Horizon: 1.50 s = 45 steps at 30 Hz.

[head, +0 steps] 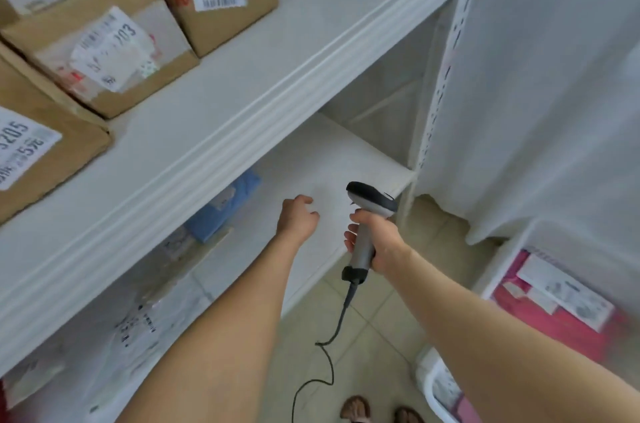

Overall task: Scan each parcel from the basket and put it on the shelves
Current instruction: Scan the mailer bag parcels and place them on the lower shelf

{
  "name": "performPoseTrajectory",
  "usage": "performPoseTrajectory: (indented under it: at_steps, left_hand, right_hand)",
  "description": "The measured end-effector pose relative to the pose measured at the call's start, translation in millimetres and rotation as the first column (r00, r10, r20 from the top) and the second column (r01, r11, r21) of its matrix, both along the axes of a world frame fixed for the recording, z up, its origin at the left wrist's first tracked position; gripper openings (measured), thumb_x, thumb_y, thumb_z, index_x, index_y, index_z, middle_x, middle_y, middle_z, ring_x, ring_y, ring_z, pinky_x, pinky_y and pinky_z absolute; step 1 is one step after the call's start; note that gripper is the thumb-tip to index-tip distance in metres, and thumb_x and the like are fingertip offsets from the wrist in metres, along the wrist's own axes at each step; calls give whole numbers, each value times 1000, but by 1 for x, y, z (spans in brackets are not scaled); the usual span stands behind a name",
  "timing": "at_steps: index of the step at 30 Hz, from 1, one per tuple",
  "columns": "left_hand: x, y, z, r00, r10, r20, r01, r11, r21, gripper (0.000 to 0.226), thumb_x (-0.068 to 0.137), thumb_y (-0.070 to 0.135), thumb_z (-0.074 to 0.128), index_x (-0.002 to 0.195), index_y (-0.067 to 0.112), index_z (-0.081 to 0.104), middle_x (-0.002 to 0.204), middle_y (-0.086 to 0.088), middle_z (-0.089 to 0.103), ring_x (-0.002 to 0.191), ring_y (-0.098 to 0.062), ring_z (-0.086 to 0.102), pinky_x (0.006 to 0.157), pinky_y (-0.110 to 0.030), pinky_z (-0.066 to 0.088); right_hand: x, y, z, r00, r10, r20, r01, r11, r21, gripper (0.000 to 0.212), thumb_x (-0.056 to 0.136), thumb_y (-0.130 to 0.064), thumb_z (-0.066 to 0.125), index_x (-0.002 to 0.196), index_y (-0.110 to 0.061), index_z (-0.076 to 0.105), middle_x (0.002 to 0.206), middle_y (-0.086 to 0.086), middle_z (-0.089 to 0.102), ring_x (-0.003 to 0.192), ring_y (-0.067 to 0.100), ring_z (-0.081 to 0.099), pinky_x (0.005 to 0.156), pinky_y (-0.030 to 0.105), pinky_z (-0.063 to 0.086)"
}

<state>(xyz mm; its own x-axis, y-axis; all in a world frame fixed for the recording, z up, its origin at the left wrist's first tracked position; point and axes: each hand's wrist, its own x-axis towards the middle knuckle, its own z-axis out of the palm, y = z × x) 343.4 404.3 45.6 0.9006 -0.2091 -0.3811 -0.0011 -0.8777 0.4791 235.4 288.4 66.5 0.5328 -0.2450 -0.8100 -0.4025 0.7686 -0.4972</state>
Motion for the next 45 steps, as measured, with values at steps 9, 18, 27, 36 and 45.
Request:
performPoseTrajectory:
  at_steps: [9, 18, 27, 36, 45]
  left_hand:
    - [-89, -97, 30, 940, -335, -63, 337, 941, 24, 42, 94, 15, 51, 136, 15, 48, 140, -13, 38, 113, -30, 55, 91, -29, 43]
    - [-201, -196, 22, 809, -573, -131, 583, 811, 51, 45, 93, 14, 53, 137, 14, 47, 141, -14, 38, 121, -28, 49, 101, -32, 39]
    - [-316, -300, -55, 688, -675, -267, 716, 692, 97, 46, 92, 15, 55, 137, 11, 47, 140, -15, 42, 118, -29, 53, 98, -31, 41]
    - [-394, -334, -205, 537, -710, -454, 833, 530, 157, 62, 87, 17, 64, 143, 10, 38, 143, -12, 42, 125, -28, 48, 97, -33, 43]
    - [-407, -322, -381, 434, -678, -593, 900, 301, 315, 65, 78, 19, 72, 132, 4, 41, 129, -14, 52, 114, -29, 54, 88, -34, 49]
  right_hand:
    - [-122, -54, 9, 963, -266, -51, 265, 964, -23, 8, 89, -1, 57, 97, -4, 56, 70, 11, 56, 60, 19, 54, 64, 33, 50]
    - [-249, -106, -14, 846, -531, -51, 534, 844, 55, 8, 87, 0, 56, 85, -7, 55, 52, 4, 53, 42, 14, 52, 50, 25, 49]
    - [-369, -196, -82, 714, -682, -159, 696, 716, 54, 9, 88, -1, 57, 81, -4, 53, 56, 8, 52, 43, 14, 51, 49, 26, 50]
    - [-444, -235, -216, 641, -708, -296, 747, 664, 31, 4, 89, -3, 57, 90, -3, 54, 61, 9, 50, 51, 17, 49, 49, 28, 49]
    - [-455, -222, -385, 679, -620, -393, 690, 722, 54, 11, 86, -5, 61, 77, -3, 55, 61, 9, 53, 52, 18, 52, 48, 29, 50]
